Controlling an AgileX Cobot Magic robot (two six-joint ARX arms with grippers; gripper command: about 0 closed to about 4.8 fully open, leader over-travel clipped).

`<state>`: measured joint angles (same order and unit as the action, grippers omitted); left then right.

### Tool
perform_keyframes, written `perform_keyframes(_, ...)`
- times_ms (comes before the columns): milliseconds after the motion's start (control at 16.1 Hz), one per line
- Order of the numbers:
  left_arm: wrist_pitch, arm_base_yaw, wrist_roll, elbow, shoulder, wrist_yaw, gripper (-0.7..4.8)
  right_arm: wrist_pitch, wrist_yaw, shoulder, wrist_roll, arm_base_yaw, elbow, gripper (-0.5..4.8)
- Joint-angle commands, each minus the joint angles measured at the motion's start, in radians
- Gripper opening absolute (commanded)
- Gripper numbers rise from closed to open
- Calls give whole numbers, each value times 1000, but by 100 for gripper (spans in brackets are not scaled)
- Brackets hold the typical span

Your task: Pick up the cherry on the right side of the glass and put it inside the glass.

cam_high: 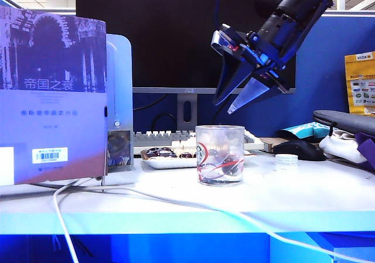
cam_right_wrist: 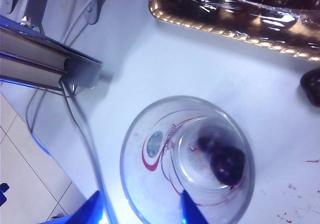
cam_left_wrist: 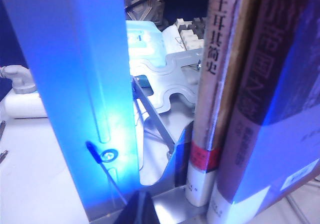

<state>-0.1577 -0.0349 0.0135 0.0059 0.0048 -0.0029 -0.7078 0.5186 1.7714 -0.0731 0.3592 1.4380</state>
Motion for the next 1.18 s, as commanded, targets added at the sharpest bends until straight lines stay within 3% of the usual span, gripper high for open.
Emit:
perform_keyframes(62, -12, 1, 5, -1, -3, 4, -5, 25, 3, -4, -4, 2, 4, 208)
perform_keyframes(311, -12, 1, 5, -1, -3, 4, -5, 123, -1, -7, 56, 1, 9, 176)
perform_keyframes(373, -12, 1, 5, -1, -3, 4, -5, 129, -1, -7, 66, 1, 37, 29)
perform_keyframes(435, -12, 1, 5, -1, -3, 4, -5, 128, -1, -10, 66, 1, 60, -3)
perform_keyframes(870, -12, 1, 5, -1, -3, 4, -5, 140, -66, -219, 65, 1, 279, -5)
perform_keyframes(1181, -12, 1, 5, -1, -3, 4, -5, 120, -284, -596, 66, 1, 287, -5)
